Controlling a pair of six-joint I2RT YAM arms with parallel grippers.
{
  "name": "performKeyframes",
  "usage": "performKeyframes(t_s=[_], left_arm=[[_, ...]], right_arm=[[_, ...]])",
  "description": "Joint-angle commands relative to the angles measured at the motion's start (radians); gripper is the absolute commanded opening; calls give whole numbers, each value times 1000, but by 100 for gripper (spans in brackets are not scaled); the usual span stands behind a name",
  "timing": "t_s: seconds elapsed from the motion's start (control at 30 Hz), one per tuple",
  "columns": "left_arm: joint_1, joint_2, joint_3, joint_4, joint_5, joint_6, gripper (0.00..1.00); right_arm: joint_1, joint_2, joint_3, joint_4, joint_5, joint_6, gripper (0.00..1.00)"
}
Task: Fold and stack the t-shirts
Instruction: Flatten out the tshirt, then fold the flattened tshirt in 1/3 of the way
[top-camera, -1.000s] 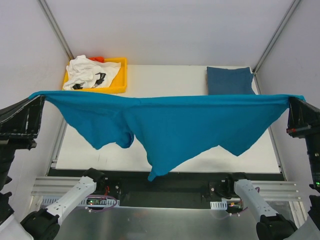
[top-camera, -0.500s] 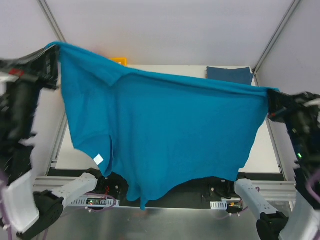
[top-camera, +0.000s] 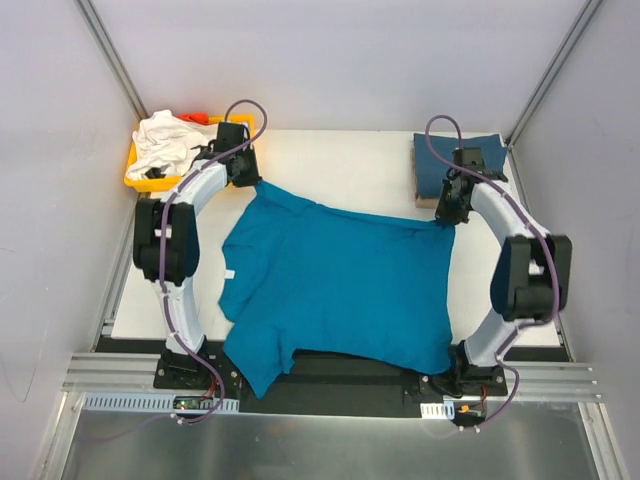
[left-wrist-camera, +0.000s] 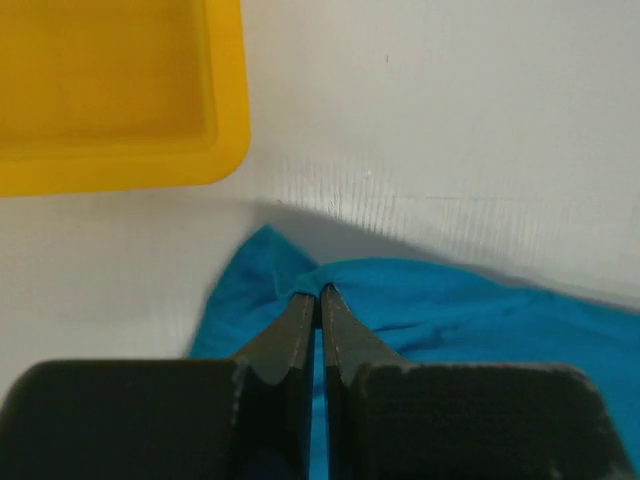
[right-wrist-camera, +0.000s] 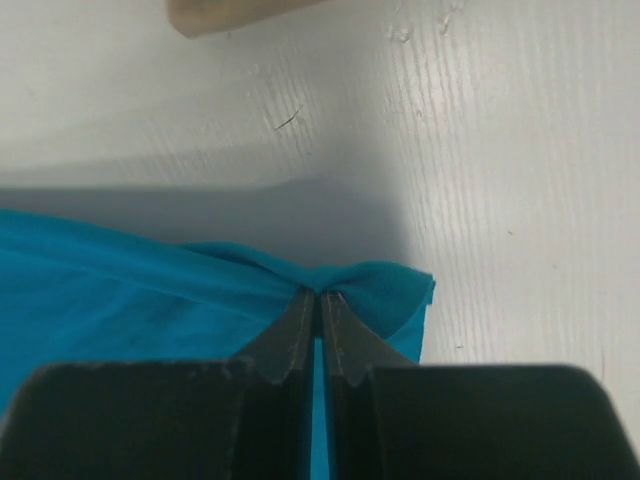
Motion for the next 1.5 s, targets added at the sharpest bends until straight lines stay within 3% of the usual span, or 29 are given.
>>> performKeyframes(t_s=[0.0,0.23,0.43,0.97,1.27,1.47], left_arm=[[2,35,78,61,184,-70,0],[9,95,80,57,230,-80,0],[9,32,-19,58,241,-122,0],[8,-411,-525,120,166,-328,0],[-17,-638,-687,113,158,-451,0],[-54,-805,-747,37,72,-498,0]], right_arm=[[-15,119,145,23,-39,-24,4],[-16,215,186,12,-30,-18,5],[-15,190,195,-14,-29,-29,7],[-15,89,116,-25,1,-10,8],[-15,60,125,-45,22,-27,8],[-16,60,136,-46,24,-33,8]])
